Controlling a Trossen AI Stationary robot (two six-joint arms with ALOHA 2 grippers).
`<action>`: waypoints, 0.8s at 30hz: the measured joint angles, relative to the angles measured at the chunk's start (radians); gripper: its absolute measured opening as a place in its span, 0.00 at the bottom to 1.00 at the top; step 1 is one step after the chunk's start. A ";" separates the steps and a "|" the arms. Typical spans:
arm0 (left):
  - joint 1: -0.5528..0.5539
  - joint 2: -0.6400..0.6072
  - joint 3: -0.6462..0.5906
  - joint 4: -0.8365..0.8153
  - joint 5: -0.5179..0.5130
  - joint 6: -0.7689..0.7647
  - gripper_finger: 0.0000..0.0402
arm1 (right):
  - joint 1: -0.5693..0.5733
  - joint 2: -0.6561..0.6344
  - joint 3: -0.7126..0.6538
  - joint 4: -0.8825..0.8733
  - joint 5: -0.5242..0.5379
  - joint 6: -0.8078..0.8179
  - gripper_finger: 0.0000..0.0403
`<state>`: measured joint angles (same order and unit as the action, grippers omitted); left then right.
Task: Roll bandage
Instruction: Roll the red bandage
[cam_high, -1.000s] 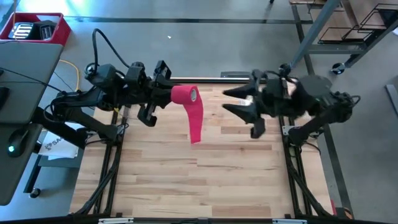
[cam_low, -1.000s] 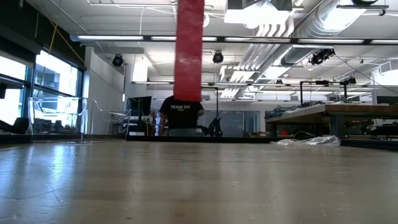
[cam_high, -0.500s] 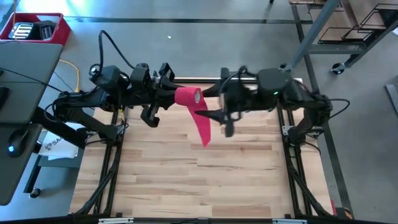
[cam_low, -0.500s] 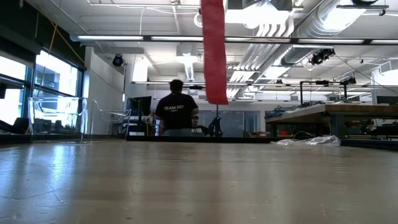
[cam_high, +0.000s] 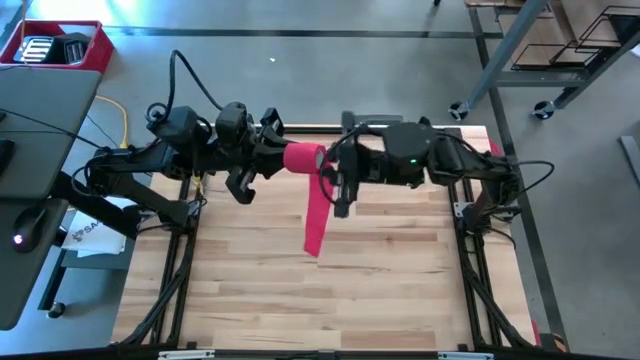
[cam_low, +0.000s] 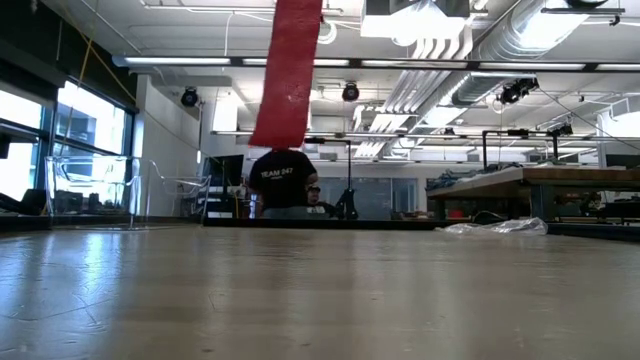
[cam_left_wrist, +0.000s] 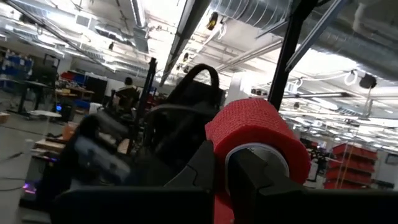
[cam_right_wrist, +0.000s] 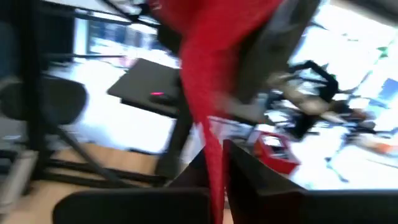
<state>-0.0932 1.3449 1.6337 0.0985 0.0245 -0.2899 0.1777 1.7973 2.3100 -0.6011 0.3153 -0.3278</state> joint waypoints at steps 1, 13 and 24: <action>-0.001 0.000 0.000 0.002 0.002 -0.010 0.04 | 0.003 -0.004 0.000 0.000 0.038 -0.025 0.03; -0.001 0.000 0.000 0.121 0.041 0.039 0.04 | 0.005 -0.007 -0.002 -0.071 0.007 0.010 0.00; -0.006 -0.001 0.000 0.098 -0.317 0.343 0.04 | 0.053 0.032 -0.003 -0.084 -0.243 0.170 0.00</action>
<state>-0.0993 1.3443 1.6337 0.1968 -0.2922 0.0532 0.2312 1.8294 2.3070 -0.6848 0.0727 -0.1582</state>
